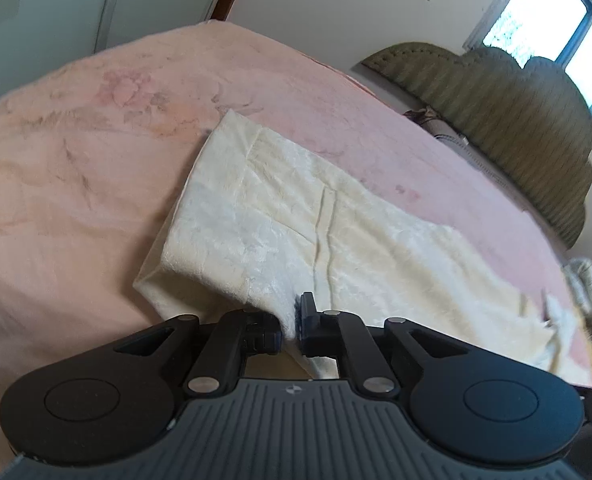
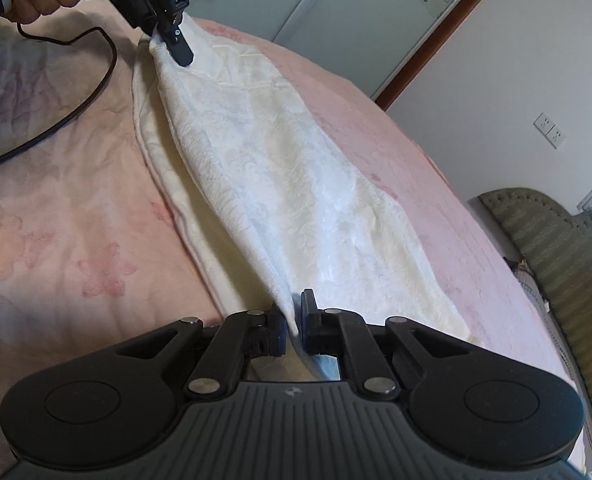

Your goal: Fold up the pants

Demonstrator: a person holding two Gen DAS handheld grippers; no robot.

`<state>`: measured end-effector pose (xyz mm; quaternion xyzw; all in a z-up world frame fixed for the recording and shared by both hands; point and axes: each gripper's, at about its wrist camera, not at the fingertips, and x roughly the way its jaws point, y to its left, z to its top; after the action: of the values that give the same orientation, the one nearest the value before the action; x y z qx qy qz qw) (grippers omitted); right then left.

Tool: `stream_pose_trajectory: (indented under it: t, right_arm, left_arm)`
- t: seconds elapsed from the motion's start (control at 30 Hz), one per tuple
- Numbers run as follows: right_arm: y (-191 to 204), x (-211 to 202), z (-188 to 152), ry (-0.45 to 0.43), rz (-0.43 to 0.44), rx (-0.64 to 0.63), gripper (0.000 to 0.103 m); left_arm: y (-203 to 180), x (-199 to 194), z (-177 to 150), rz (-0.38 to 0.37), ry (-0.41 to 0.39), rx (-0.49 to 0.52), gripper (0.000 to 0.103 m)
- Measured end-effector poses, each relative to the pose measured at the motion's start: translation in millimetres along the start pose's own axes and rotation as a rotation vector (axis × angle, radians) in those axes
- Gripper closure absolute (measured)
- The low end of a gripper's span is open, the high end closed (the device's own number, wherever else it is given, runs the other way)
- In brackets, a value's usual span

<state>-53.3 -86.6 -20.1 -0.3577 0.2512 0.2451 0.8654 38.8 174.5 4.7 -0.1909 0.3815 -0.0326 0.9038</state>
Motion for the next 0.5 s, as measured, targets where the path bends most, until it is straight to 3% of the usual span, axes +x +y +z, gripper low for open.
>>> stream_pose_trajectory:
  t: [0.2, 0.37, 0.5]
  right_arm:
    - [1.4, 3.0, -2.4, -0.012, 0.005, 0.035, 0.096]
    - [-8.4, 10.3, -9.3, -0.03, 0.018, 0.157, 0.095]
    - [3.8, -3.6, -12.5, 0.002, -0.05, 0.045, 0.084]
  left_arm:
    - [-2.5, 1.1, -1.5, 0.036, -0.023, 0.001, 0.087]
    - [-7.3, 1.2, 0.8, 0.059, -0.01, 0.031, 0.075]
    - [-1.4, -11.3, 3.6, 0.075, 0.007, 0.008, 0.066]
